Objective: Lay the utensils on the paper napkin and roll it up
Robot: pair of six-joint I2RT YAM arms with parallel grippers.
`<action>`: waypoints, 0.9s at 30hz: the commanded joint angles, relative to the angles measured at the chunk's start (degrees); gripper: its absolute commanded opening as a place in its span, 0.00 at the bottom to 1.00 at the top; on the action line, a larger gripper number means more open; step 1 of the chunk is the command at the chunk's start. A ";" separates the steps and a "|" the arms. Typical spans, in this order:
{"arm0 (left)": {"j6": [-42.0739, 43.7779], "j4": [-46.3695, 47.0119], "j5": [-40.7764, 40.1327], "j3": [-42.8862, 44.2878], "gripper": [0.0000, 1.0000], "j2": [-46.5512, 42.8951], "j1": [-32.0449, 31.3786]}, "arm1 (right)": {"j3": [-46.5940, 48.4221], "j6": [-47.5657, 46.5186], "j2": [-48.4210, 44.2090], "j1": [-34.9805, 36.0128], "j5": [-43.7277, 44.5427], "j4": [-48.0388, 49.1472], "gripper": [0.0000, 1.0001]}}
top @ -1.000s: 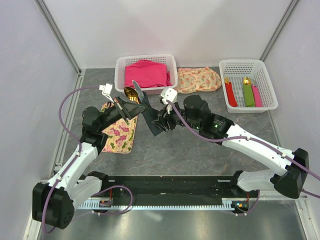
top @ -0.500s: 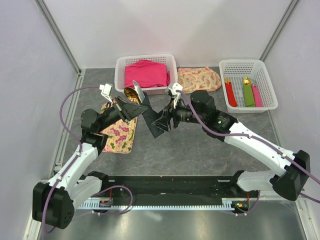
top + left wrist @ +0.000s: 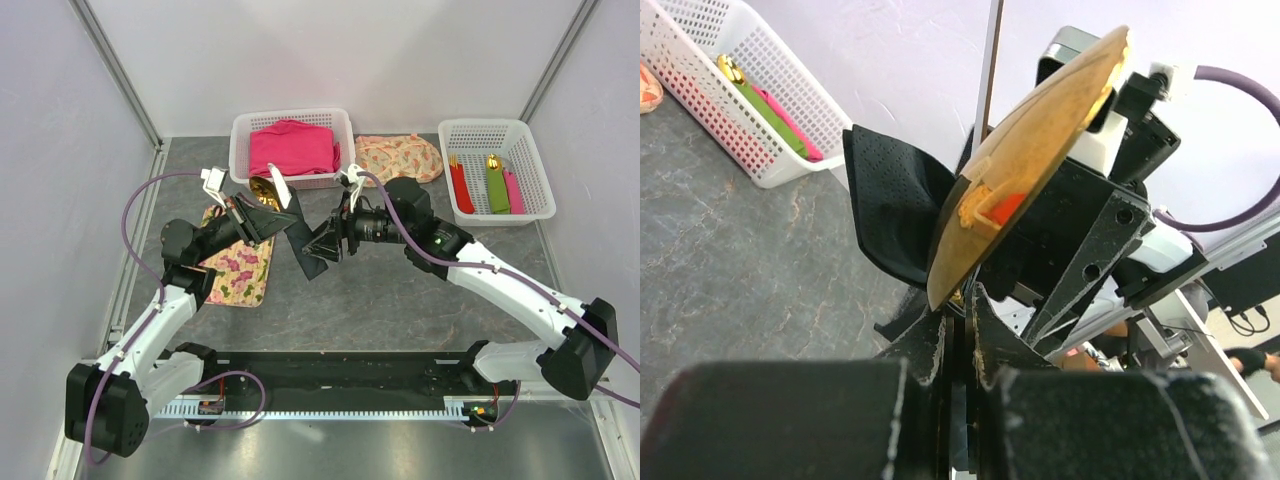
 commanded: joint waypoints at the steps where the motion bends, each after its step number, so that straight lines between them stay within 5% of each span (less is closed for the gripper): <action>1: -2.07 6.20 0.39 0.30 0.02 -0.93 0.13 | 0.87 0.73 -1.15 -2.95 2.48 -2.98 0.80; 8: -0.40 4.26 -2.59 1.09 0.02 0.39 0.39 | -1.66 3.97 -8.62 -4.81 11.20 -9.07 0.98; 14: 0.13 3.21 -2.25 2.23 0.02 1.71 0.39 | -3.25 7.58 -8.46 -4.63 3.83 -2.31 0.98; 24: 0.48 1.89 -2.95 2.58 0.02 1.89 0.39 | 0.18 0.38 -1.96 3.27 17.17 -5.54 0.98; 26: 0.30 2.06 -2.77 2.67 0.02 1.80 0.39 | -0.09 -0.50 -1.69 3.46 16.48 -5.72 0.94; 27: 0.22 2.06 -2.60 2.50 0.02 1.71 0.39 | -0.26 -0.77 -1.86 3.46 15.95 -5.63 0.83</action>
